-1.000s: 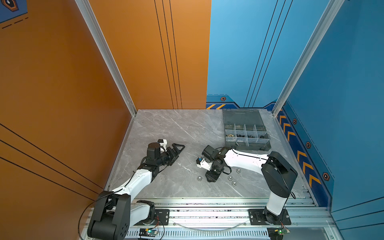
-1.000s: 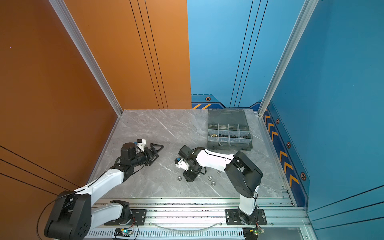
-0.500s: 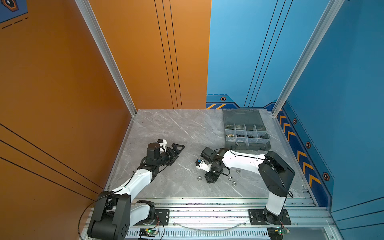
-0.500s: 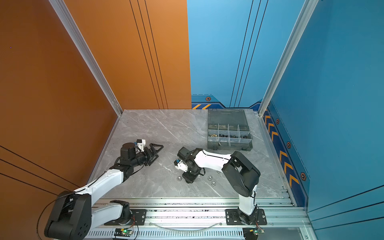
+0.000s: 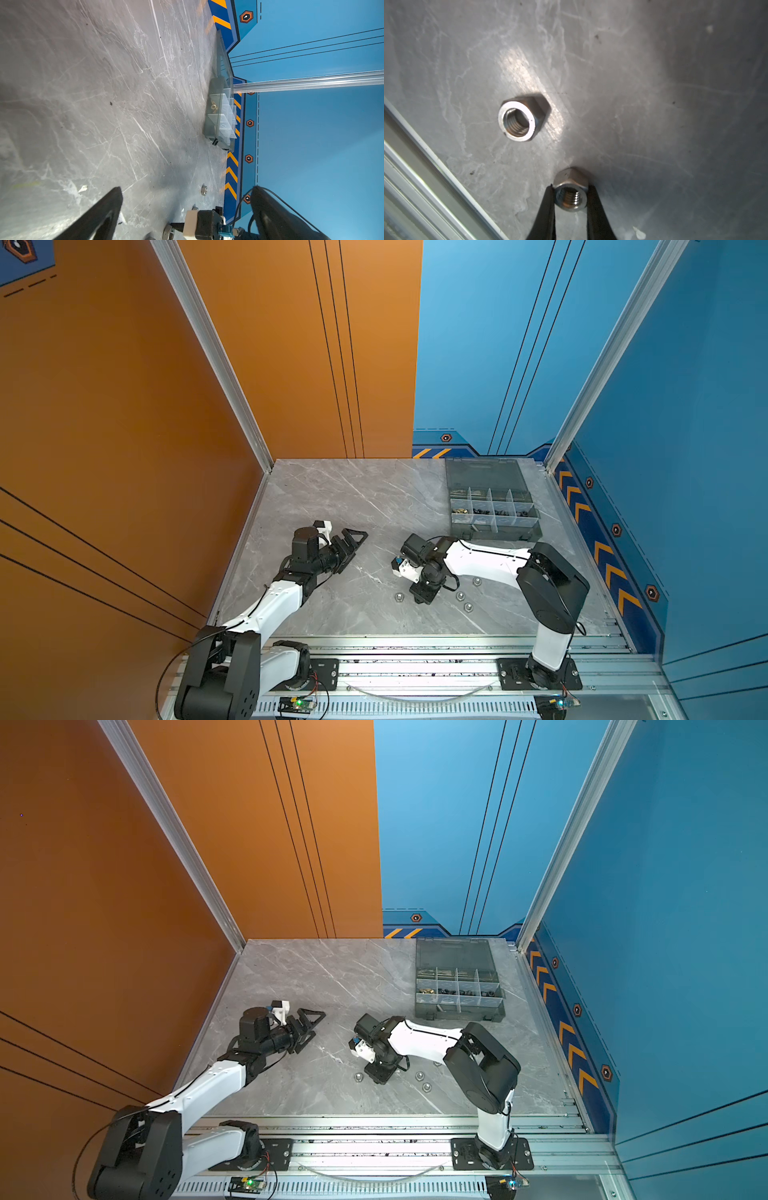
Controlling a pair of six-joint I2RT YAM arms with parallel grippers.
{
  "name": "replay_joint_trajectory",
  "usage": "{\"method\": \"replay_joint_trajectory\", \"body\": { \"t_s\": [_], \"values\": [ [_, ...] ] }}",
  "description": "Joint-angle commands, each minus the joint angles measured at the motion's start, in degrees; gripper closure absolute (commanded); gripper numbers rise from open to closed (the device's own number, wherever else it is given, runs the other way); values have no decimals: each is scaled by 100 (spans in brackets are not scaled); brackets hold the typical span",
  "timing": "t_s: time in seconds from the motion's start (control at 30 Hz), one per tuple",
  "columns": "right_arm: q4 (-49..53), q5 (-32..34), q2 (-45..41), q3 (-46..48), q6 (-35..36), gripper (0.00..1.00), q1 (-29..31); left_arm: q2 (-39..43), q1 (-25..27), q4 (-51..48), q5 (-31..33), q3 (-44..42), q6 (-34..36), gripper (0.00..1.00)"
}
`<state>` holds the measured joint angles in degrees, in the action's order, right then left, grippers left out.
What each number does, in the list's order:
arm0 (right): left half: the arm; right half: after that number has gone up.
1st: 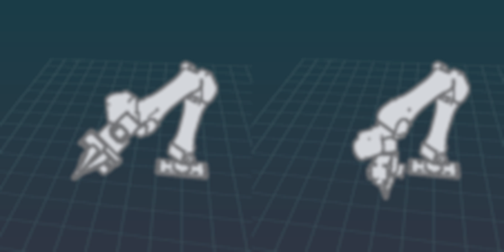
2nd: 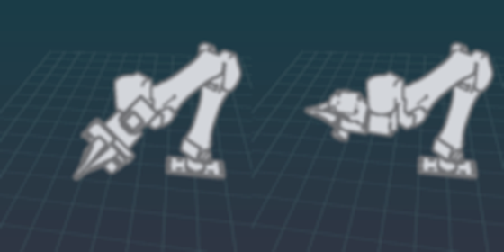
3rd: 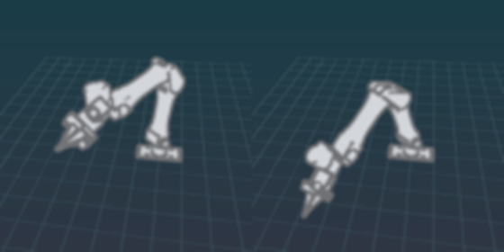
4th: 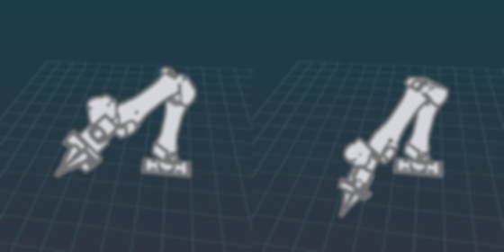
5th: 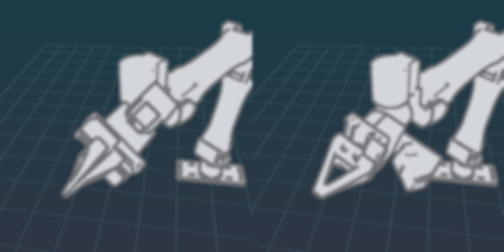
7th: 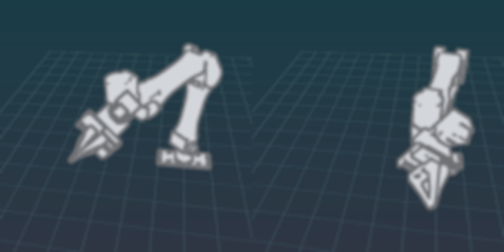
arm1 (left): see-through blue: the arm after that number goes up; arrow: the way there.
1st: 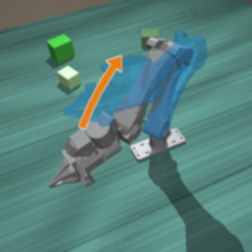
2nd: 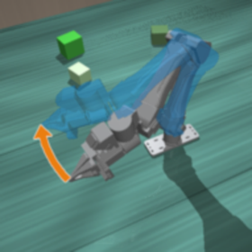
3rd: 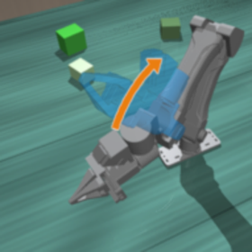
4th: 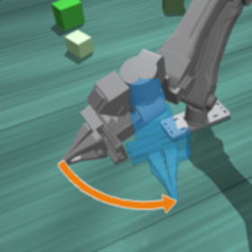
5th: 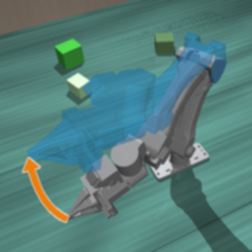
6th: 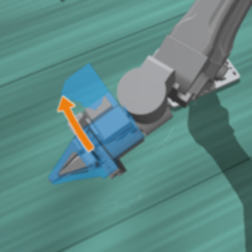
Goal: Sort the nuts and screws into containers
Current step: 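Lift the silver nut and carry it over the organizer compartment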
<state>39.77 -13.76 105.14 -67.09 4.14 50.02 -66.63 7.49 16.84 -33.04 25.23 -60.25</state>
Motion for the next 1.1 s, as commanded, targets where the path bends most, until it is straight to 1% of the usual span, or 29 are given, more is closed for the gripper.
{"method": "replay_joint_trajectory", "body": {
  "t_s": [0.0, 0.1, 0.23, 0.3, 0.37, 0.53, 0.7, 0.8, 0.9, 1.07],
  "values": [
    [-52, -173, -434, 241, -38, 100, -390, 115, -72, -80, 24, -75, 122, 2],
    [-94, -469, -928, 333, -36, 100, -913, 115, -81, -88, 15, -64, 127, 2],
    [-138, -744, -1483, 303, -66, 100, -1882, 119, -92, -76, 3, -49, 122, 2],
    [-167, -771, -1654, 224, -168, 100, -2377, 115, -97, -80, -1, -44, 123, 2],
    [-212, -650, -1761, 121, -266, 100, -2860, 120, -98, -82, -10, -34, 119, 2],
    [-290, -432, -1669, -207, -538, 100, -3977, 90, -98, -83, -10, 13, 129, 2],
    [-186, -40, -1149, -618, -786, 100, -4833, 20, -90, -74, -30, 44, 128, 2],
    [-155, 154, -866, -804, -875, 100, -5180, 27, -95, -75, -13, 52, 135, 2],
    [-165, 348, -647, -940, -884, 100, -5376, 10, -91, -81, -10, 62, 135, 2],
    [-171, 621, -290, -1139, -872, 100, -5428, 10, -95, -80, -5, 72, 116, 2]
  ]
}}
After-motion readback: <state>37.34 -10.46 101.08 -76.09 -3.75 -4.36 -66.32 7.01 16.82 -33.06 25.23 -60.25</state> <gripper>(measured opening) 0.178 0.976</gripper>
